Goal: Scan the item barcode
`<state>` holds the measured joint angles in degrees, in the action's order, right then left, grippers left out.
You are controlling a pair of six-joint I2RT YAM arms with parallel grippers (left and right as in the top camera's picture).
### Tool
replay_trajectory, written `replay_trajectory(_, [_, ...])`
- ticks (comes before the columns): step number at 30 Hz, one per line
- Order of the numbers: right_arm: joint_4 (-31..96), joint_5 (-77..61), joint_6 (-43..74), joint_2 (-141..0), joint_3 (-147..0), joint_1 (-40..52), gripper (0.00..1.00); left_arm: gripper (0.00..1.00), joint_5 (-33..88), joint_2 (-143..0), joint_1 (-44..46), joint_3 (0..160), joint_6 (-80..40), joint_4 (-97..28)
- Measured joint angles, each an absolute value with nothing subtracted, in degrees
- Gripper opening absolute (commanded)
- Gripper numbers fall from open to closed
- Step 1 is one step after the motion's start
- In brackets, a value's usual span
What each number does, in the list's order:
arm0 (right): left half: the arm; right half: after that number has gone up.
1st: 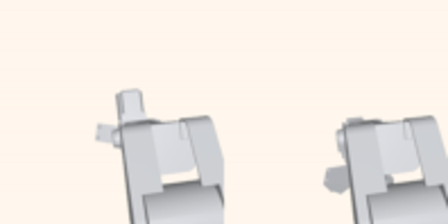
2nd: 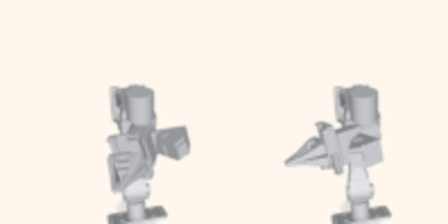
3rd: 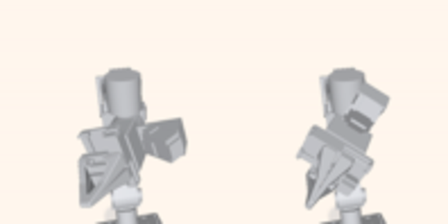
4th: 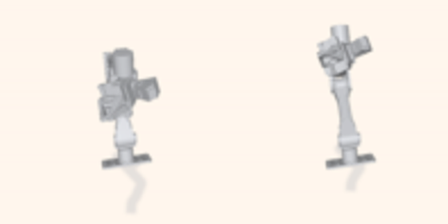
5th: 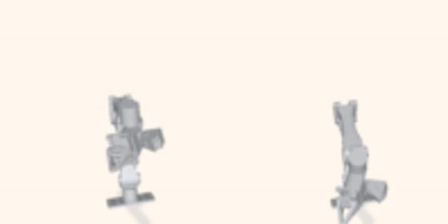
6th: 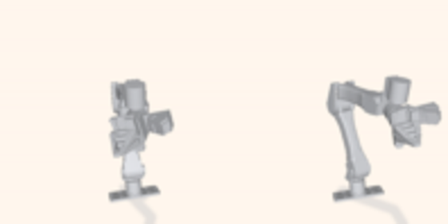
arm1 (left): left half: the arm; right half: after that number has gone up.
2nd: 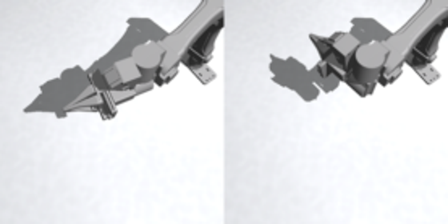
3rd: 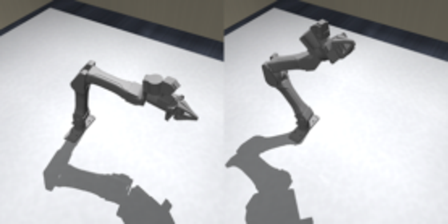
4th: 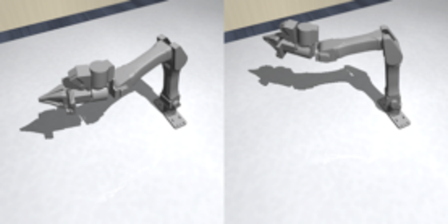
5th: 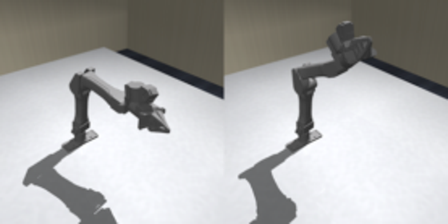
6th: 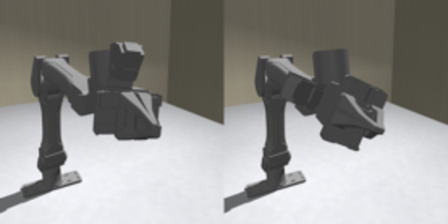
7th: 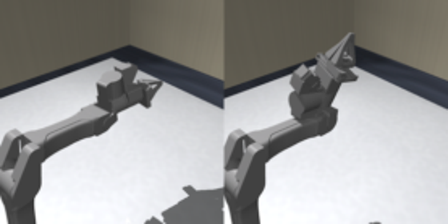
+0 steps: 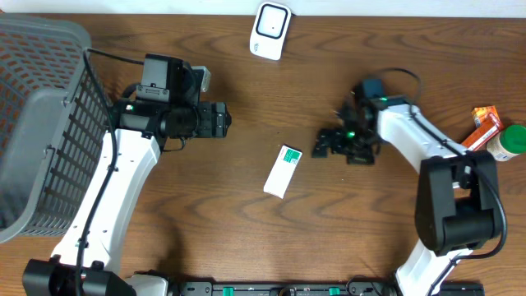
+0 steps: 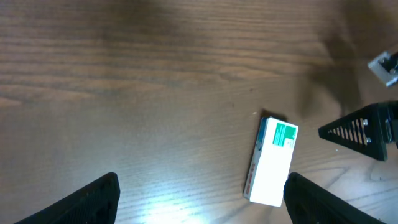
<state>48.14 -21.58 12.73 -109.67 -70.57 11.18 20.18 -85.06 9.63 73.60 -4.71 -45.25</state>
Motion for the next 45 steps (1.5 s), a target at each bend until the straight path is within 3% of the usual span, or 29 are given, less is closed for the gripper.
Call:
replay_trajectory(9, [46.4, -33.3, -1.4, -109.8, -80.7, 12.4, 0.99, 0.85, 20.2, -85.1, 9.7, 70.9, -10.2, -46.0])
replay_trajectory(18, [45.7, -31.6, -3.0, -110.3, -81.0, 13.9, 0.99, 0.82, 17.6, -85.1, 10.9, 58.2, -30.6, -44.1])
replay_trajectory(28, [49.2, -30.2, -2.5, -115.1, -81.0, 10.1, 0.98, 0.78, 17.0, -85.1, 24.9, 49.3, -34.1, -39.7])
replay_trajectory(32, [49.6, -30.0, -2.0, -115.2, -81.0, 9.8, 0.94, 0.61, 15.3, -85.1, 31.2, 49.1, -34.2, -39.6])
replay_trajectory(39, [49.6, -29.9, -1.6, -115.2, -81.0, 9.8, 0.96, 0.09, 11.9, -85.1, 35.8, 43.1, -39.3, -31.8])
replay_trajectory(45, [49.5, -28.0, 0.0, -115.2, -81.0, 9.8, 0.96, 0.07, 12.4, -85.1, 35.9, 41.2, -41.8, -20.9])
